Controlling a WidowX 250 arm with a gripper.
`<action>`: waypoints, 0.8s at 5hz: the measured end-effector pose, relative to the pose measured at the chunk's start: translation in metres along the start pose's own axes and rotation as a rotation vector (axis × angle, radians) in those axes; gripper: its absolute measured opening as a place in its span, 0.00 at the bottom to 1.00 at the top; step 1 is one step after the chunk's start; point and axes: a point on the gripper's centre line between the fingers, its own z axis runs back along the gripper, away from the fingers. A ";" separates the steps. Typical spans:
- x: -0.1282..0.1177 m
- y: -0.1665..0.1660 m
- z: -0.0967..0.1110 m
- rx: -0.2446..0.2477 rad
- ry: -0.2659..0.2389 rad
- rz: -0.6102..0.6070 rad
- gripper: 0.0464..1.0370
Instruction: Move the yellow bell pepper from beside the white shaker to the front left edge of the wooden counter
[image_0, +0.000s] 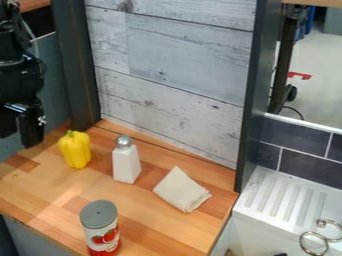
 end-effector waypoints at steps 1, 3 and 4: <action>-0.001 -0.003 -0.012 -0.025 0.031 -0.001 0.96; 0.025 -0.012 -0.006 -0.018 -0.013 -0.005 0.96; 0.039 -0.009 -0.011 -0.024 -0.001 0.012 0.96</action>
